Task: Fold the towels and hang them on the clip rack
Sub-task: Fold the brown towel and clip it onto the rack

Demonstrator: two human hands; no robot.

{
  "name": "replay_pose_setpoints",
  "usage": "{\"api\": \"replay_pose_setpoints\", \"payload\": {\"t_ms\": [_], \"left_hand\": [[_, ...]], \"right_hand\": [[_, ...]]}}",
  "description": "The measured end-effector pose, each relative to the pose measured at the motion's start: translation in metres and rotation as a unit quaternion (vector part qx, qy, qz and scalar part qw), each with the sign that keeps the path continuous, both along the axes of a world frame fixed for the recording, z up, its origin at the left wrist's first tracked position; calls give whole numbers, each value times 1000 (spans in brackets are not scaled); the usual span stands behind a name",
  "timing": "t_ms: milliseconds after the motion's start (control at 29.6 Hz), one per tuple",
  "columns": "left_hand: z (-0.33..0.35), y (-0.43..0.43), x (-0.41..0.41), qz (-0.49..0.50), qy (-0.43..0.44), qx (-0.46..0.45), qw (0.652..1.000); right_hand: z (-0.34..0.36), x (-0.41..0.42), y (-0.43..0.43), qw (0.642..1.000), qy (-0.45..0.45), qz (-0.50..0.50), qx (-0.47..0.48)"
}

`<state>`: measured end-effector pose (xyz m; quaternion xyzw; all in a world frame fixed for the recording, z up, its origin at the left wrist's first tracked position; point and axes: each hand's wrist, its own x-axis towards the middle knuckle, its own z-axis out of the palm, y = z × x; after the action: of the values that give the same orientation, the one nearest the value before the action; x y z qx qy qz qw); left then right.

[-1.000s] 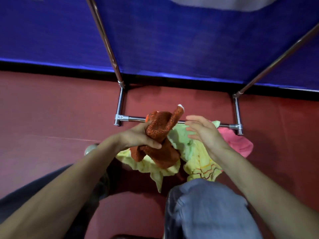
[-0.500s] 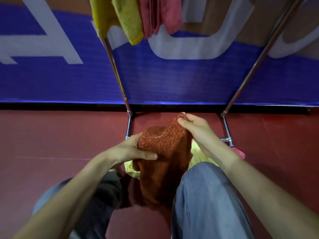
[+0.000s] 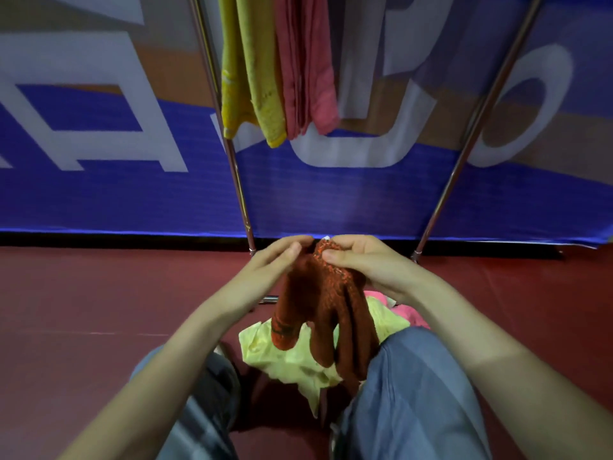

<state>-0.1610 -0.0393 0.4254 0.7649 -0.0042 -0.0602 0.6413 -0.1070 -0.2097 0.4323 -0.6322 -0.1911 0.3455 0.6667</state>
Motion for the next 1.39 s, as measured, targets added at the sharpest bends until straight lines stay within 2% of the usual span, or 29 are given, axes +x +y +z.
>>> {"api": "replay_pose_setpoints", "payload": {"t_ms": [169, 338, 473, 608, 710, 879, 1048, 1251, 1386], "left_hand": [[20, -4, -12, -45, -25, 22, 998], [34, -4, -27, -78, -3, 57, 995], [34, -8, -40, -116, 4, 92, 989], [33, -17, -53, -121, -2, 39, 992], [33, -26, -59, -111, -10, 9, 994], [36, -27, -67, -55, -71, -15, 996], [55, -21, -70, -38, -120, -4, 992], [72, -2, -73, 38, -152, -35, 987], [72, 16, -75, 80, -151, -49, 984]], "right_hand": [[6, -11, -8, 999, -40, 14, -32], [19, -27, -13, 996, -64, 24, -52], [26, -38, -14, 997, -62, 36, -28], [40, -47, -15, 998, -49, 50, -7], [46, -52, -17, 998, -45, 47, -11], [41, -58, -26, 995, -70, 63, -25], [32, -62, -40, 989, -75, 111, -65], [2, -58, -54, 962, -116, 142, -204], [-17, -57, -68, 957, -127, 123, -231]]}}
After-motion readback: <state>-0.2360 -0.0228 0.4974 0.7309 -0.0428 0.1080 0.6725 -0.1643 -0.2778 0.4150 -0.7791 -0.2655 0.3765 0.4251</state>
